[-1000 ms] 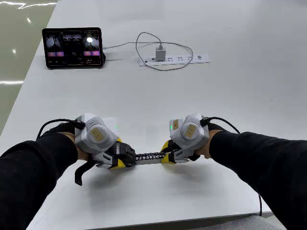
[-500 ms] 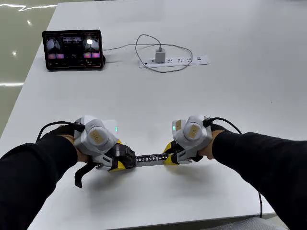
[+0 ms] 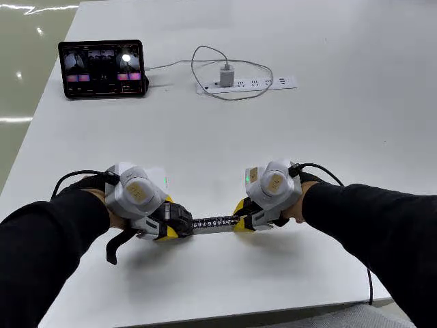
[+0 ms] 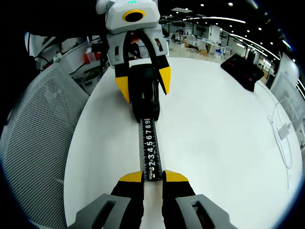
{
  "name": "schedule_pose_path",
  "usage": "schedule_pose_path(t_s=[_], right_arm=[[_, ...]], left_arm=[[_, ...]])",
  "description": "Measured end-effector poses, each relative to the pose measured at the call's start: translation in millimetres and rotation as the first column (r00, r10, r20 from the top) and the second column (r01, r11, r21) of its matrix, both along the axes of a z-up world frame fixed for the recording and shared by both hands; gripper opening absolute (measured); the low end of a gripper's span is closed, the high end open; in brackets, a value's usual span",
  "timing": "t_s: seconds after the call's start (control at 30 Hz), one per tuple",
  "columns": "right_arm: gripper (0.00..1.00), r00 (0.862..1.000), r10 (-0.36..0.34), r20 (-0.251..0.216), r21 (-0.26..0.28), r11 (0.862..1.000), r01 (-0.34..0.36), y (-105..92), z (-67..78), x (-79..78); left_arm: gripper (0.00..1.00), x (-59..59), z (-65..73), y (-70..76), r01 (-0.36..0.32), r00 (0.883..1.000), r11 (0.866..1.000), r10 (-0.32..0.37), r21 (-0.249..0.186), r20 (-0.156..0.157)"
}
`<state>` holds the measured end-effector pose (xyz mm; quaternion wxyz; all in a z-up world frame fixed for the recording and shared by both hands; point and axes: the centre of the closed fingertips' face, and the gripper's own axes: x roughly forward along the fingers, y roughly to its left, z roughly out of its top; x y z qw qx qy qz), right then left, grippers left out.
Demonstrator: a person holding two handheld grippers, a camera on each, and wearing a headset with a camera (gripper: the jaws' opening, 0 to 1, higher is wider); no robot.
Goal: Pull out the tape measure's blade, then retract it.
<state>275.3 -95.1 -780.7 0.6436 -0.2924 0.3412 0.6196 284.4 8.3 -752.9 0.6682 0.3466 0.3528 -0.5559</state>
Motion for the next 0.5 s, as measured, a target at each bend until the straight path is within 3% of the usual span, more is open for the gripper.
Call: schedule_pose_path(t_s=[0.5], right_arm=[[0.10, 1.000, -0.004, -0.005, -0.008, 1.000, 0.004, -9.3, 1.6, -0.8]], left_arm=[[0.32, -0.1, 0.2, -0.2, -0.003, 1.000, 1.000, 0.003, -0.003, 0.002]])
